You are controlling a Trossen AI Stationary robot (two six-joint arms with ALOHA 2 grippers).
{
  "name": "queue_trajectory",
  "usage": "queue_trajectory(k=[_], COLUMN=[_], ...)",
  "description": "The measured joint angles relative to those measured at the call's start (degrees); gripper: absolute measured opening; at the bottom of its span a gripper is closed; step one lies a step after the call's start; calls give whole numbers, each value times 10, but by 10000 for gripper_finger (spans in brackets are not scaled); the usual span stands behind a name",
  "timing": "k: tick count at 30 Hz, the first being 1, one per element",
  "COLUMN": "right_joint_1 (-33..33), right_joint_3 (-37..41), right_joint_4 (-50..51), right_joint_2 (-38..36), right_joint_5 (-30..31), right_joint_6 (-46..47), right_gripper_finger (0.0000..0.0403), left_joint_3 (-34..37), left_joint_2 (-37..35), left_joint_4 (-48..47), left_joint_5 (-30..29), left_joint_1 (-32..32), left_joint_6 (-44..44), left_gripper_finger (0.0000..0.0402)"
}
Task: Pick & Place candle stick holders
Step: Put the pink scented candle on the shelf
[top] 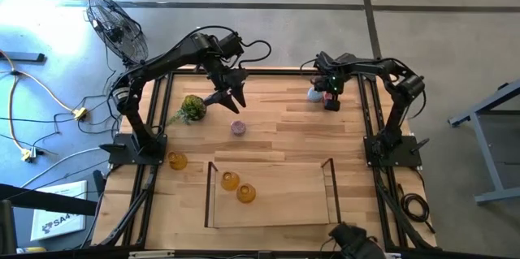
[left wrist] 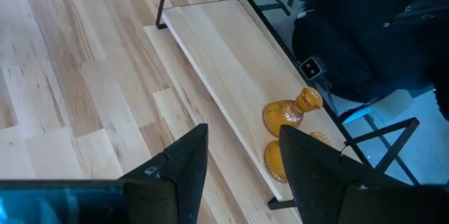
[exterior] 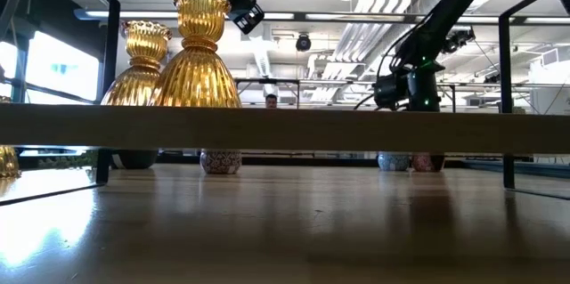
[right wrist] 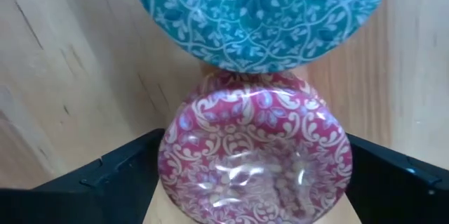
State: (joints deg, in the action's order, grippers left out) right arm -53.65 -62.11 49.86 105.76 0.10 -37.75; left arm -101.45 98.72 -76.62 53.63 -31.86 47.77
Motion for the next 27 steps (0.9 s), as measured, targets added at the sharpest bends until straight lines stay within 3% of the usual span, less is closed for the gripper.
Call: queue_trajectory(k=[14, 27], right_joint_1=[0, 14], right_joint_3=[3, 3], right_joint_4=[37, 86], right_joint_2=[-15, -15], right_joint_5=[-19, -62], right_joint_6=[19, 19], right_gripper_finger=[285, 289], left_joint_3=[0, 0], left_joint_2=[0, 0], left_joint_4=[0, 0], left_joint_5=[0, 8], left_joint_1=[0, 0], left_joint_6=[0, 0], left_gripper_finger=[172, 172])
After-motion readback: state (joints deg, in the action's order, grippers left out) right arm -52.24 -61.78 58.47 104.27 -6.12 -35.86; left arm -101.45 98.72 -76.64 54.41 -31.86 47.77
